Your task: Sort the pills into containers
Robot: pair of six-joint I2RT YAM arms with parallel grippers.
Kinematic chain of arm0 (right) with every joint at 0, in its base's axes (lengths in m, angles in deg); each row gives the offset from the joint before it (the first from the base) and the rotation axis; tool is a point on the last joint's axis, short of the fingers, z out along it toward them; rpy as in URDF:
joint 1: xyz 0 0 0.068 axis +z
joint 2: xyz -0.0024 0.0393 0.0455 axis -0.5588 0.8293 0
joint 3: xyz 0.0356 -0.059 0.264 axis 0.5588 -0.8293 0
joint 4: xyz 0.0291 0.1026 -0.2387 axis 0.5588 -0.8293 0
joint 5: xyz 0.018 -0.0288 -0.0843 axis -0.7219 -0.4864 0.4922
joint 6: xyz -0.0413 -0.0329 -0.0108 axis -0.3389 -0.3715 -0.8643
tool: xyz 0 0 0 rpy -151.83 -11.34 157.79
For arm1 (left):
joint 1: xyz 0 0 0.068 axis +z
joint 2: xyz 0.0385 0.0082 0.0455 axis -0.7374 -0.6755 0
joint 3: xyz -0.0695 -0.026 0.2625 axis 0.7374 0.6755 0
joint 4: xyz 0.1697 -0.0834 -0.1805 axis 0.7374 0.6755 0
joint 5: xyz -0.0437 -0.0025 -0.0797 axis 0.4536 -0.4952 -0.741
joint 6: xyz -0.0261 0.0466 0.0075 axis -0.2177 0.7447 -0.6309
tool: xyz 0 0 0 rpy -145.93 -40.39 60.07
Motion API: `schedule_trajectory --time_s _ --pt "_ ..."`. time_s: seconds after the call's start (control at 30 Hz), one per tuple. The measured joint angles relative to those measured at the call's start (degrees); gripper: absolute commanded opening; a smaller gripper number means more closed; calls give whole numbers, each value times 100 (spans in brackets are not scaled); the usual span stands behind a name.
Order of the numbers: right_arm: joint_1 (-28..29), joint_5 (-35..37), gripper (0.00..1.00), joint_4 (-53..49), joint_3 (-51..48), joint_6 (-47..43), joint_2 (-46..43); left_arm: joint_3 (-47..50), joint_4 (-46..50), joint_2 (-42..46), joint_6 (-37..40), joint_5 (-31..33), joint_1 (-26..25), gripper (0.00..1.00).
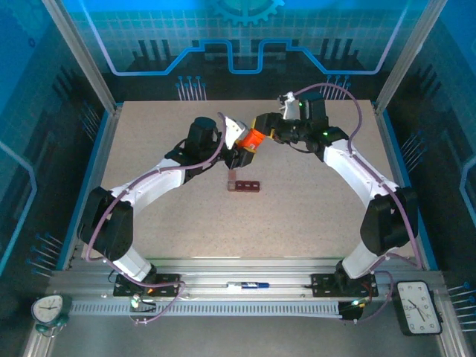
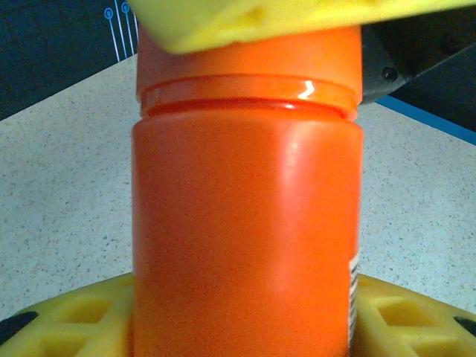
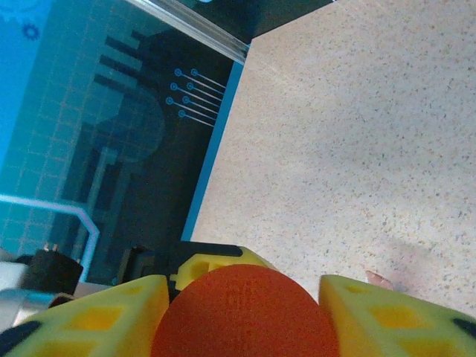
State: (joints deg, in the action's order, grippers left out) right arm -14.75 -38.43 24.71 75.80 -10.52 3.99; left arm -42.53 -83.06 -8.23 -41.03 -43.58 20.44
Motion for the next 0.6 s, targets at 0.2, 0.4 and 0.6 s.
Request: schedule_trajectory --time_s 0.2,0.4,0.6 --pt "-31 -105 40 17 0 -181 0 0 -11 0 -74 -63 22 25" --pt "-243 -1016 42 295 2 -964 50 0 -197 0 -634 -916 219 26" --pt "-339 -1641 80 608 -4 -1416 52 0 -431 0 -1117 -1600 339 26"
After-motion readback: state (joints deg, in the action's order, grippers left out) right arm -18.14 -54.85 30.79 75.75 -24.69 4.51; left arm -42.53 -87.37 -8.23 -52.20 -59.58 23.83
